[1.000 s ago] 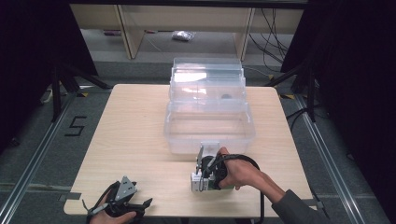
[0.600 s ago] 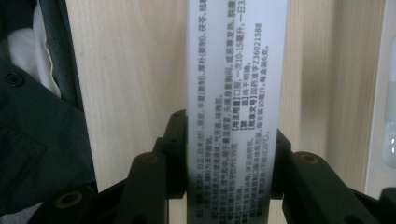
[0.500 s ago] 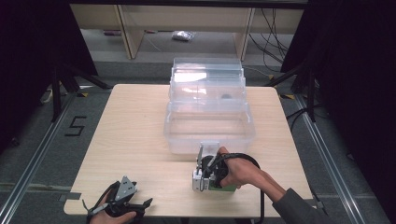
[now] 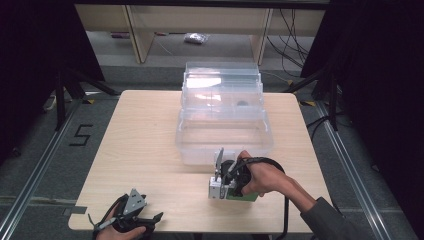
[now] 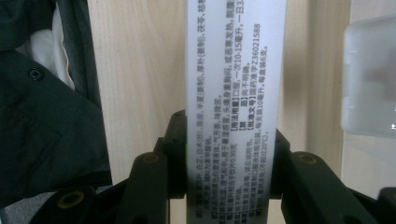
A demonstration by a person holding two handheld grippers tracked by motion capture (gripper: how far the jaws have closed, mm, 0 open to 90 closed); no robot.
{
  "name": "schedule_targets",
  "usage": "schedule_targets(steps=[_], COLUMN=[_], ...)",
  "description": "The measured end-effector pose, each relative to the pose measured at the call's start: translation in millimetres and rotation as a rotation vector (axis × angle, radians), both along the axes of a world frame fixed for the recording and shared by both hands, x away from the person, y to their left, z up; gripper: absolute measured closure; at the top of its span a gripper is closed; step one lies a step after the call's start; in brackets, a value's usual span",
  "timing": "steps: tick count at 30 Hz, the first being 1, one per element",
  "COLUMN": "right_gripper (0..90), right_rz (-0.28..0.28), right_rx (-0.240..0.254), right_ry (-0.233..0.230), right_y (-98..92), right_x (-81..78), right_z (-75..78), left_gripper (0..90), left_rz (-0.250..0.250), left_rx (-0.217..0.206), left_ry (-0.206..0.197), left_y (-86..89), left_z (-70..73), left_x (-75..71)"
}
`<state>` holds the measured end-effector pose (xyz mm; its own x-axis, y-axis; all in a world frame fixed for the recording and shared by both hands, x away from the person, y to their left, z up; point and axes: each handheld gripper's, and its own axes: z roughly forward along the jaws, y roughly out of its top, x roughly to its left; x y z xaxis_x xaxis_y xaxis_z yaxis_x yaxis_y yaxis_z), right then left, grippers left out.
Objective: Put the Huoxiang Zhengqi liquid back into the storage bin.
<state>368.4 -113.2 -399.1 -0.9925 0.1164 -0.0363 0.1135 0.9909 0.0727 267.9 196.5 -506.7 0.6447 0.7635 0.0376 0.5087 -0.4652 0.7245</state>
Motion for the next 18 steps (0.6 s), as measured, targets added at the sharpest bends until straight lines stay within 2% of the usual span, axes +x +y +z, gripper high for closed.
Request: schedule_targets(steps=[5, 6, 7, 8, 9, 10, 11, 13, 14, 17, 18], right_gripper=[64.3, 64.2, 64.3, 64.2, 64.3, 64.3, 64.3, 64.3, 64.2, 64.3, 64.3], right_rz=[0.005, 0.080, 0.033, 0.048, 0.040, 0.034, 0.004, 0.041, 0.083, 0.050, 0.066], right_rx=[0.003, 0.024, 0.018, 0.015, 0.027, 0.017, 0.010, 0.030, 0.036, 0.036, 0.035], right_ry=[0.004, -0.013, -0.007, -0.009, -0.006, -0.004, -0.014, -0.008, -0.015, -0.015, -0.007], right_y=[-0.4, -1.2, -1.6, -1.0, -2.4, -2.0, -2.3, -3.4, -3.7, -5.6, -5.6], right_x=[2.1, 8.2, 6.0, 7.1, 8.0, 8.0, 6.5, 10.2, 13.8, 13.5, 15.1], right_z=[9.2, 12.1, 15.3, 18.1, 19.2, 21.8, 24.5, 25.8, 27.1, 31.3, 32.9], left_gripper=[18.1, 18.1, 18.1, 18.1, 18.1, 18.1, 18.1, 18.1, 18.1, 18.1, 18.1], left_rz=[0.001, -0.002, -0.002, -0.002, -0.002, -0.001, -0.002, -0.010, -0.006, -0.010, -0.007], left_rx=[0.000, 0.000, 0.000, 0.001, 0.001, 0.000, -0.007, 0.000, 0.000, 0.001, 0.012], left_ry=[0.001, 0.003, 0.003, 0.003, 0.003, 0.002, 0.007, 0.012, 0.010, 0.011, 0.010], left_y=[-0.1, -0.4, -0.4, -0.3, -0.3, -0.1, -0.4, 0.0, -0.1, 0.1, 0.7], left_z=[-0.1, 0.4, 0.4, 0.3, 0.3, -0.3, -0.2, 0.1, -0.1, 0.3, -0.2], left_x=[0.0, -0.6, -0.6, -0.5, -0.5, 0.0, -0.6, -0.6, -0.3, -0.6, 0.2])
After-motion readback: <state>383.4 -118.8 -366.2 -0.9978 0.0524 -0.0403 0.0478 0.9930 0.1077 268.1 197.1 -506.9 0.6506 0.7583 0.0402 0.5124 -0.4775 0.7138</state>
